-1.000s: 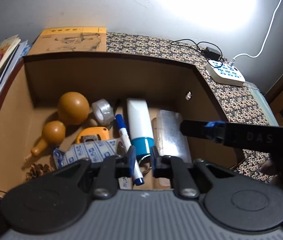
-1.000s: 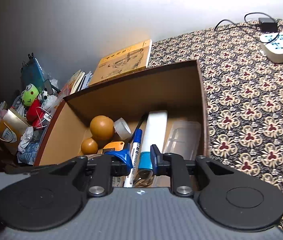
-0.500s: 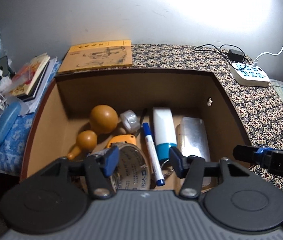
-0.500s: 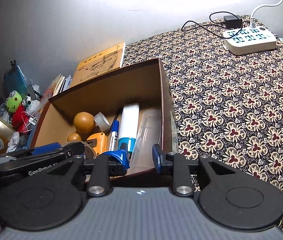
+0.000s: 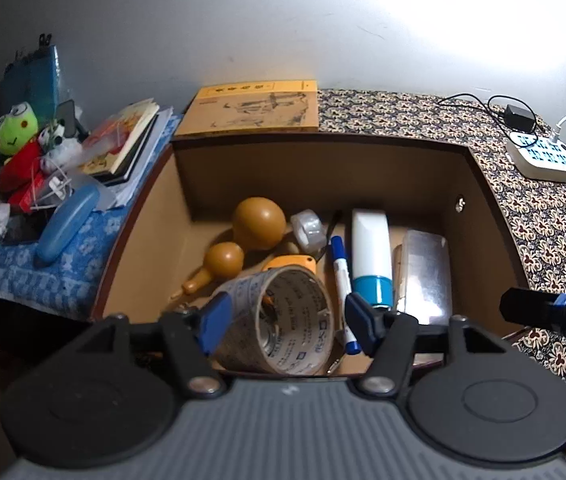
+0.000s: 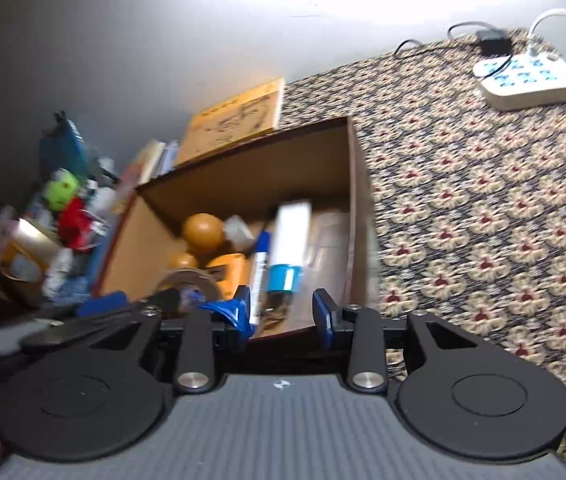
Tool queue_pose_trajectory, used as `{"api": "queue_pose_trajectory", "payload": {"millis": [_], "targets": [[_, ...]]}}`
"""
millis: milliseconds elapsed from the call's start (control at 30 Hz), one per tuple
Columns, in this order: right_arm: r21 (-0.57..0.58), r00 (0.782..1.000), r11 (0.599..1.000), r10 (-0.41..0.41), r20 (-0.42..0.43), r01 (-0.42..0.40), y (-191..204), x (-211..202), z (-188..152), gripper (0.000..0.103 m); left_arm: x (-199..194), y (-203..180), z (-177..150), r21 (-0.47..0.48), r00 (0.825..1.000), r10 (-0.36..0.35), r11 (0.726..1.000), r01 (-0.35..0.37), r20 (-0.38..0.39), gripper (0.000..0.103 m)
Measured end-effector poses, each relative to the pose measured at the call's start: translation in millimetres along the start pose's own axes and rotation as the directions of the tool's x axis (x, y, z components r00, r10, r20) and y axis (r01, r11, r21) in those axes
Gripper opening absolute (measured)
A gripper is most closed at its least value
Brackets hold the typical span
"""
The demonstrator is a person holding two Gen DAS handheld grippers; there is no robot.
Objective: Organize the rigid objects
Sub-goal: 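Raise both open grippers out of the cardboard box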
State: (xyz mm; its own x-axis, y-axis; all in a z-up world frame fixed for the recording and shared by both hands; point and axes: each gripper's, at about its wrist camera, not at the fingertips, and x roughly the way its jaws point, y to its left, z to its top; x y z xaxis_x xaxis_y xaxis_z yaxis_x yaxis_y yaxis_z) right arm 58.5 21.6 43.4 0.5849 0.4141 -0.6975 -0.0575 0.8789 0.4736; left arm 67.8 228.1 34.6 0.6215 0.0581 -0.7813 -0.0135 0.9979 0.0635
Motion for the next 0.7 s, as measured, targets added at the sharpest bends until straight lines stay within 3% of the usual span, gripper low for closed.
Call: {"api": "queue_pose_trajectory", "payload": {"millis": [133, 433, 600, 700], "targets": [[-0.06, 0.999, 0.998, -0.031, 0.014, 0.032, 12.4, 4.9, -1.0, 0.018, -3.8, 4.0, -3.5, -0.017, 0.999, 0.035, 0.999, -0.035, 0.001, 0.065], [-0.097, 1.0, 0.995, -0.009, -0.019, 0.007, 20.0, 13.1, -5.2, 0.015, -12.0, 9.2, -8.2, -0.009, 0.997, 0.077, 0.997, -0.077, 0.015, 0.065], [-0.062, 0.999, 0.998, -0.007, 0.052, 0.01, 9.7, -6.9, -5.4, 0.015, -22.6, 1.9, -9.9, 0.027, 0.999, 0.017, 0.999, -0.018, 0.032, 0.065], [-0.023, 0.994, 0.997, -0.066, 0.093, 0.068, -6.8, -21.7, -5.1, 0.015, -27.7, -9.4, -10.5, 0.052, 0.999, -0.024, 0.998, 0.021, 0.04, 0.065]]}}
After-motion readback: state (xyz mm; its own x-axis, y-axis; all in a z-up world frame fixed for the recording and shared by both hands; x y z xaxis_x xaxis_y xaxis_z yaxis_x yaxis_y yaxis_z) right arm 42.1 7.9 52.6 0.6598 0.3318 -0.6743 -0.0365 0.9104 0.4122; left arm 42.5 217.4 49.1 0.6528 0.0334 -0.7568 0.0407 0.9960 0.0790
